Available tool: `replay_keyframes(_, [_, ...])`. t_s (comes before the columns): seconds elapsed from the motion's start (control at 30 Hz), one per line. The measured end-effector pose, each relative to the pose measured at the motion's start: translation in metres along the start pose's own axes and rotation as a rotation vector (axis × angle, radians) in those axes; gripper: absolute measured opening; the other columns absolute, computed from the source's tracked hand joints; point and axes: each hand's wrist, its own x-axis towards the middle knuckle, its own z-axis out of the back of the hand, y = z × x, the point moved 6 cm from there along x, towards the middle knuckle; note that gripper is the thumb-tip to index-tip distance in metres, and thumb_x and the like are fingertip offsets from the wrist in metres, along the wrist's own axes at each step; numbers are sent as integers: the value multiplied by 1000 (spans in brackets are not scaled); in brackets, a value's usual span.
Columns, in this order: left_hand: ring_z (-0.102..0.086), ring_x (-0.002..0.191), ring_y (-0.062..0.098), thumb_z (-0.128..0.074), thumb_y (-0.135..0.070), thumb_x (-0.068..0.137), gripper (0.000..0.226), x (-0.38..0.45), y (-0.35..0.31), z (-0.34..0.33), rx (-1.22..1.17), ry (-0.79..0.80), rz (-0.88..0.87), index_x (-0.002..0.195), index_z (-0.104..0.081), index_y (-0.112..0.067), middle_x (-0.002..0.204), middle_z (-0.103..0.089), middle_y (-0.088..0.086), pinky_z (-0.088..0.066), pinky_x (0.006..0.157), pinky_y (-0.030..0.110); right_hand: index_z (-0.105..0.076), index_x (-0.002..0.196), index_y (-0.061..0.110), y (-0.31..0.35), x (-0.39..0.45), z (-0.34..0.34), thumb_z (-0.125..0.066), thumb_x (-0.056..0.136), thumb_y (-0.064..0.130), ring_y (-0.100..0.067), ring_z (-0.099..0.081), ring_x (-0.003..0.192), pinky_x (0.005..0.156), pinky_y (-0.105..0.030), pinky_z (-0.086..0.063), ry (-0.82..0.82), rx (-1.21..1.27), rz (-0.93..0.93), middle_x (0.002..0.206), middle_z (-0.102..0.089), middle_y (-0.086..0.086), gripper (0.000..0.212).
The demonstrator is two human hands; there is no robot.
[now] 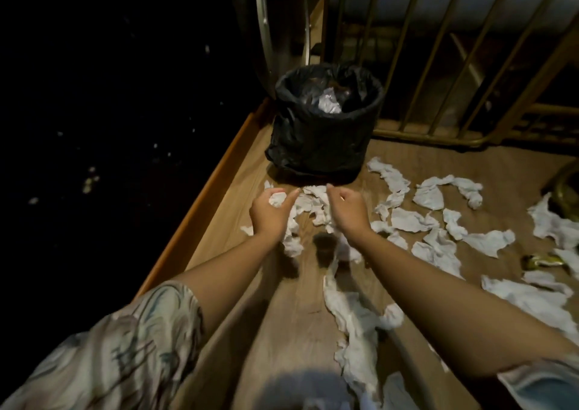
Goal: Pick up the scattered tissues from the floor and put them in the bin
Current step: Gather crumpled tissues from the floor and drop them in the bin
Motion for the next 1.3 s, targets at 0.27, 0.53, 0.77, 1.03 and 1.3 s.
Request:
replay_keyframes(0.27, [-68,81,24,-65,-52,79,39,25,-122,-19,-118,-57,122,76,-71,-14,79,-72,2,-56,77,38,-72,78,9,88,49,65,-68,87,37,-14,-62,74,67,-27,-46,3,36,81,76,-69,-3,30])
replay_keyframes(0.53, [-62,87,33,-54,-9,68,43,49,-225,-39,-178,-19,177,109,-62,1,91,-62,19,-49,72,33,-66,78,12,109,78,147,-58,86,45,-30,-62,70,58,-33,-46,-103,452,-251,85,-70,-14,35])
replay_keyframes(0.77, [-62,100,31,-52,-2,85,36,113,-250,-49,-117,-17,43,121,-55,-4,113,-63,17,-47,66,30,-53,84,5,129,90,149,-29,77,-10,-34,-57,73,67,-38,-47,-43,711,-384,84,-58,-16,29])
replay_keyframes(1.03, [-55,103,22,-55,-2,91,40,172,-232,-58,-100,65,-150,127,-46,-17,120,-52,6,-50,74,32,-56,86,5,130,150,67,-28,87,-19,-37,-65,105,92,-44,-53,-146,771,-371,84,-60,-19,37])
replay_keyframes(1.3, [-60,102,22,-62,-1,84,33,215,-197,-70,-76,135,-350,110,-62,-21,114,-62,8,-54,89,42,-45,135,1,122,191,17,-41,97,-8,-35,-57,103,43,-37,-56,-248,728,-431,129,-54,-16,40])
